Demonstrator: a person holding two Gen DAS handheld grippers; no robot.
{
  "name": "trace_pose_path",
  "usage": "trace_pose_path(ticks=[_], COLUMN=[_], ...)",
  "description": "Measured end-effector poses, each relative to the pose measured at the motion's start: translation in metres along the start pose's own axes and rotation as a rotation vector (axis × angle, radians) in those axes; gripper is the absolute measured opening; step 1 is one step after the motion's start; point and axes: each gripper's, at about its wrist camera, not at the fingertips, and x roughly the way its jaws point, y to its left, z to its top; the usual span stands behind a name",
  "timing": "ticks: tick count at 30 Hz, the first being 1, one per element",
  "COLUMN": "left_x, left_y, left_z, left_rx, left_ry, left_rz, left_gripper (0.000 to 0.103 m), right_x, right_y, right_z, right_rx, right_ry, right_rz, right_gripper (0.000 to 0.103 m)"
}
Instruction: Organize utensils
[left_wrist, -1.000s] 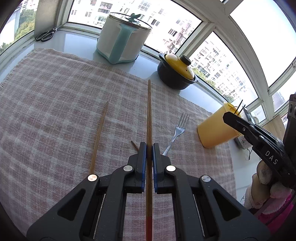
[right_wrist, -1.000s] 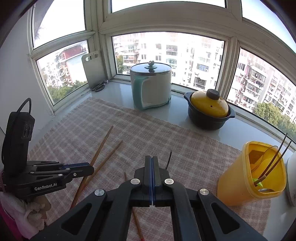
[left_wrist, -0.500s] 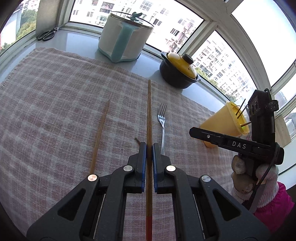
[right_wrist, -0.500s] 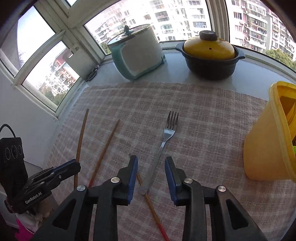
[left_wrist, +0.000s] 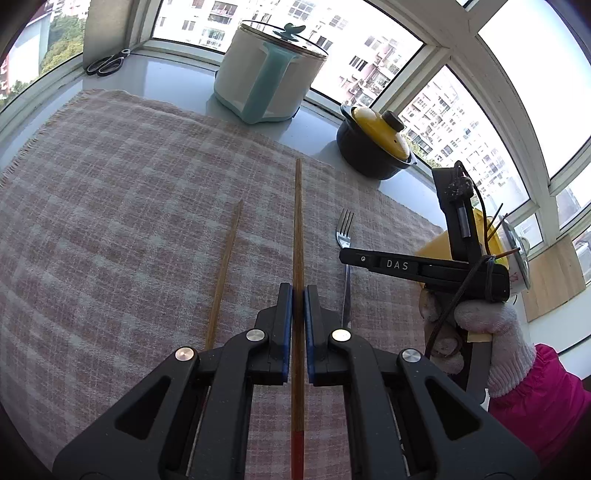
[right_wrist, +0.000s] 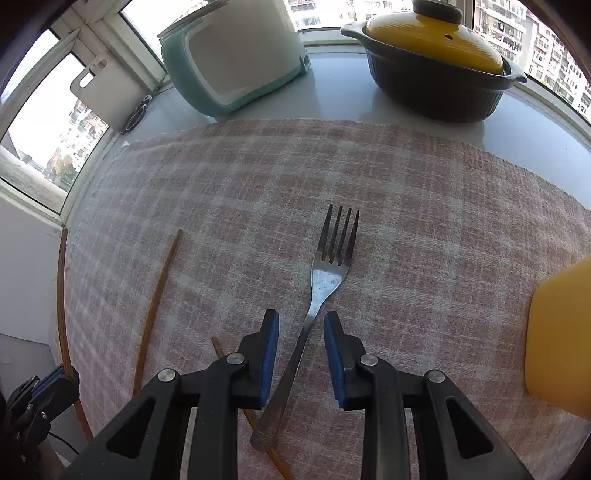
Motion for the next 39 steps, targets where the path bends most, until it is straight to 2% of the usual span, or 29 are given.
trace_pose_path(ticks=[9, 11, 17, 26, 39], left_x=[0.004, 0.005, 0.006, 0.004, -0.012], left_y=[0.004, 0.003, 0.001, -0.016, -0.082], left_z=[0.004, 0.005, 0.006, 0.014, 0.028], left_rx=[0.001, 0.002, -0.002, 0.007, 0.056], left_ry=[0.011, 0.012, 0.006, -0.018, -0.098], left_rz=[0.008, 0.009, 0.006, -0.006, -0.056], left_gripper=[0.004, 0.004, 0.004, 0.004, 0.004], right_x=[0.017, 0.023, 0.02, -0.034, -0.136], right_y=[0.007, 0.011, 0.008, -0.004, -0.026], right_z=[0.01, 0.015, 0.012, -0.016, -0.049], right_rx=[-0.021, -0.024, -0.033, -0.051, -0.083], right_ry=[0.026, 0.025, 0.02, -0.099, -0.293], right_rz=[-0.061, -0.08, -0.081, -0.018, 0.069], right_gripper=[0.022, 0.012, 0.003, 0.003, 0.0])
